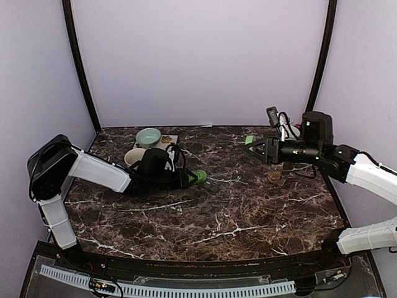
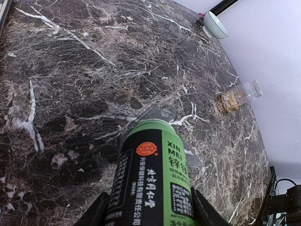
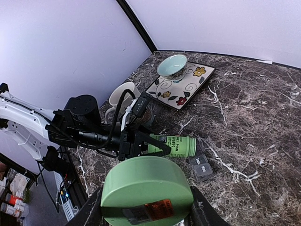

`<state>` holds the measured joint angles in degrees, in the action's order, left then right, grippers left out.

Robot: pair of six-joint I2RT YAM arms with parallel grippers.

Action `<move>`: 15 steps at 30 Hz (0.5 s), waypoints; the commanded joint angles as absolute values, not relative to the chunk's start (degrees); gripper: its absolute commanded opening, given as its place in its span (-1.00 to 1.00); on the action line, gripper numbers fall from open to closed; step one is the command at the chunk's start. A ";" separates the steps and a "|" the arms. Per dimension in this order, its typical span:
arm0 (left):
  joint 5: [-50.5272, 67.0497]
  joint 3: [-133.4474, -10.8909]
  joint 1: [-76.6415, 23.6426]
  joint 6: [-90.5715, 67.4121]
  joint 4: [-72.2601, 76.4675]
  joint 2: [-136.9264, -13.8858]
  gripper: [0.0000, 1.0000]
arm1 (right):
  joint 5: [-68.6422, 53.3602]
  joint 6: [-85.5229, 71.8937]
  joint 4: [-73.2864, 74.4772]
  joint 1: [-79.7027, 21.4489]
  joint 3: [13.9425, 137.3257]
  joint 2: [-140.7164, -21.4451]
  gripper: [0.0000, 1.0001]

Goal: Sort the pills into containers
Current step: Pour the pill into the compartment of the pill container.

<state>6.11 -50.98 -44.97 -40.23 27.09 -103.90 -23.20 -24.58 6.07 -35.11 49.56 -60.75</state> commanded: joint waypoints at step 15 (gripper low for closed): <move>3.70 -53.33 -46.22 -37.97 25.06 -100.37 -1.00 | -23.81 -25.13 3.97 -34.79 49.04 -59.74 -0.48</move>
<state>4.67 -51.79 -45.89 -39.16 25.56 -103.90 -23.22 -24.58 6.07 -35.11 49.56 -60.75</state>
